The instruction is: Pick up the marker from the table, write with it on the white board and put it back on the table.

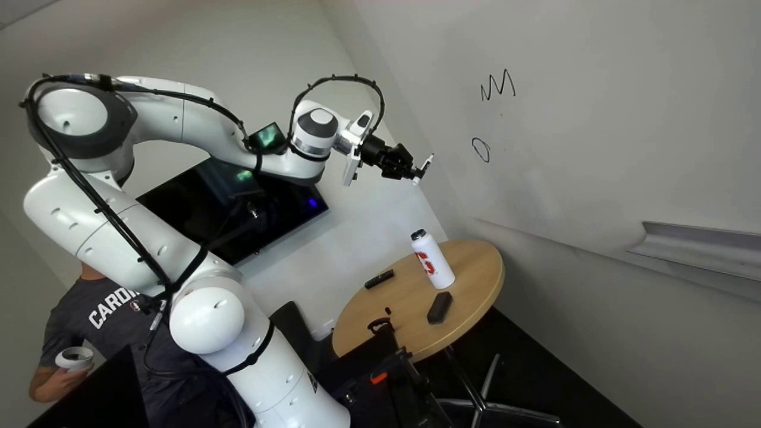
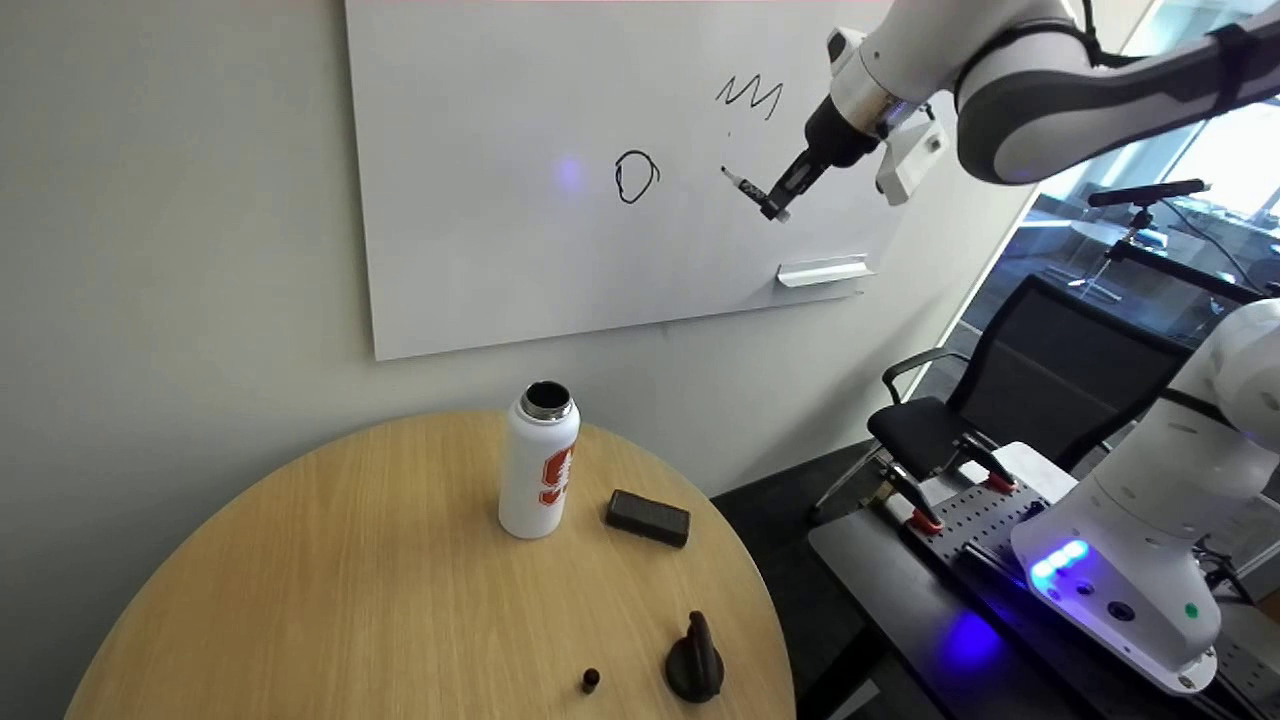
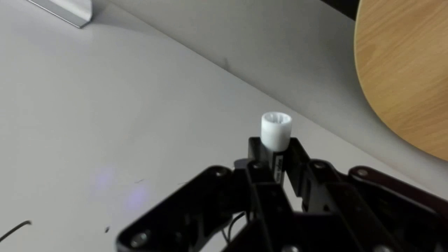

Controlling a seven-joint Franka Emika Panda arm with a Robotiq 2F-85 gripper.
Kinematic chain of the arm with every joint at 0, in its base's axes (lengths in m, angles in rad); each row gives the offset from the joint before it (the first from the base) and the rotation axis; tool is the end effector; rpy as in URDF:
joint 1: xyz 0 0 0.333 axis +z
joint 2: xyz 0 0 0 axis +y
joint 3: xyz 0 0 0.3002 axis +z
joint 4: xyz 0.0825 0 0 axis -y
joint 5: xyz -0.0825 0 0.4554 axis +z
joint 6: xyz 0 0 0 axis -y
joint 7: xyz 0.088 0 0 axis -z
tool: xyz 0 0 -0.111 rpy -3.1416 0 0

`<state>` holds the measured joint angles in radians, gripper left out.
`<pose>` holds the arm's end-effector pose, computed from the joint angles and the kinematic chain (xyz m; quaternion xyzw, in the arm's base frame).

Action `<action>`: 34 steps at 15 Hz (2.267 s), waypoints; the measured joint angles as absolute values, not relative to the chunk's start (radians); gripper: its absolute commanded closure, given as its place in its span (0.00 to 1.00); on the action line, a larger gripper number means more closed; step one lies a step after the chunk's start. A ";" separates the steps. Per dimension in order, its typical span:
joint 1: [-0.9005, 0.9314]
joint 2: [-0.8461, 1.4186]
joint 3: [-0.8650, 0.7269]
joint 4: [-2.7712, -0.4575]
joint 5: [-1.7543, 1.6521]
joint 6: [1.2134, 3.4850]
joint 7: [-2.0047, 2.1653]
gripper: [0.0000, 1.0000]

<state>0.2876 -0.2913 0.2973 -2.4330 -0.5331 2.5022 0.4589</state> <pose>0.4521 0.2998 0.3873 0.9289 0.2412 0.2528 0.1225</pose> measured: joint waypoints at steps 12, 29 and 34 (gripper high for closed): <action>0.274 -0.316 0.387 -2.551 -0.480 2.650 0.345 0.95; 0.492 -0.134 0.455 -2.569 -0.302 2.896 -0.094 0.95; 0.493 -0.021 0.474 -2.536 -0.344 2.893 -0.091 0.95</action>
<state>0.4927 -0.0214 0.4742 -2.5364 -0.3440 2.8935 -0.0913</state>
